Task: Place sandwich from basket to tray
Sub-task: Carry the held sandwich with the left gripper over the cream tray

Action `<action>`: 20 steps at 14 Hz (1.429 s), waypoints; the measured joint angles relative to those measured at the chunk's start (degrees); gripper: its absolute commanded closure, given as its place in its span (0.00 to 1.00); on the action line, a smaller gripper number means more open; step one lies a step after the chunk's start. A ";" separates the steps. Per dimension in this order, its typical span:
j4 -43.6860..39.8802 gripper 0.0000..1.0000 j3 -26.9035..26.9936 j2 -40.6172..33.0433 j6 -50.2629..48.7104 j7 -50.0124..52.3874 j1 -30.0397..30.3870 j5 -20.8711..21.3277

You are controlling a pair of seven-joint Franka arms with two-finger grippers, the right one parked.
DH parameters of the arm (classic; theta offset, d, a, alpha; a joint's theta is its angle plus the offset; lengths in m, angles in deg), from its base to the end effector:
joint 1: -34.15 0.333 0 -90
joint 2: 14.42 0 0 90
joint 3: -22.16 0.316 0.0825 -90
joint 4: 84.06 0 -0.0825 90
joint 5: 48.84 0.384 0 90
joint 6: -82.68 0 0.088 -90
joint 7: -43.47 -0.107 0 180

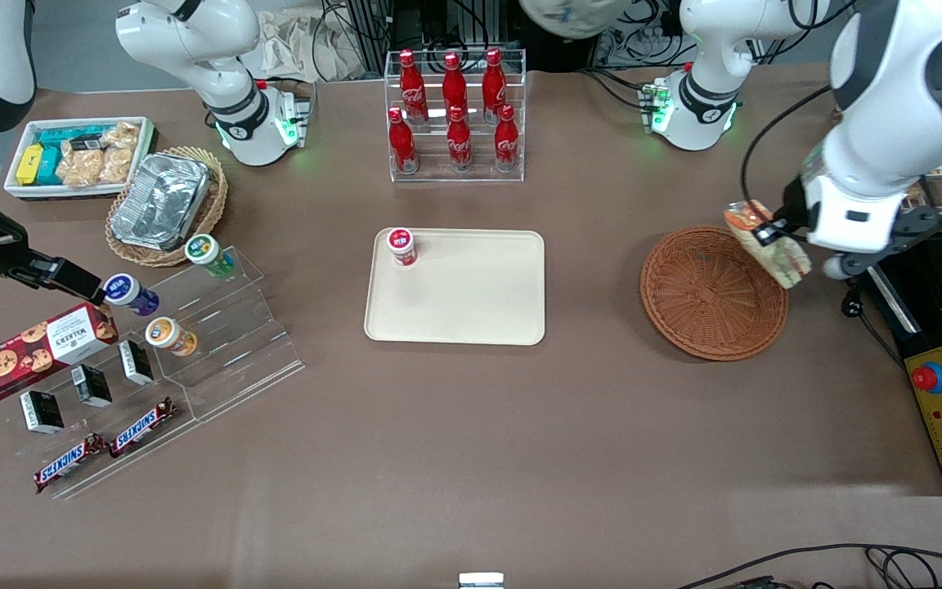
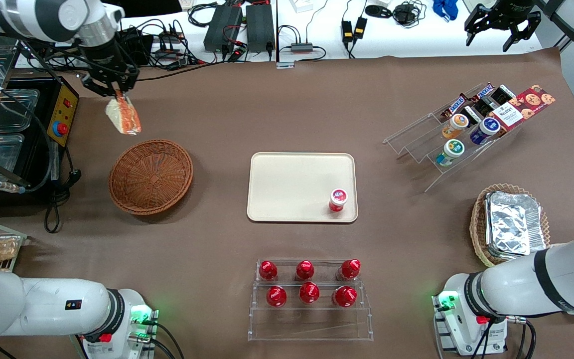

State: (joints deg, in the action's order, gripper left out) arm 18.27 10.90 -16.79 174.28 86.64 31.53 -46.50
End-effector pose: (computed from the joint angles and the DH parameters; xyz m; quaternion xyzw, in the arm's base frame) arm 0.5186 -0.1254 0.5480 -0.9650 -0.2504 0.0528 0.0564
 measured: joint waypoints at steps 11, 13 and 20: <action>-0.09 1.00 -5.39 7.07 5.42 4.12 -17.42 -5.12; -0.15 1.00 -5.51 9.45 10.69 5.86 -20.04 -6.72; 1.27 1.00 -5.50 16.33 25.11 0.06 -26.02 -5.80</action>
State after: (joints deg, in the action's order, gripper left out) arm 19.54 5.40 -0.46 199.39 86.70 5.51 -52.30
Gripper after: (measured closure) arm 0.872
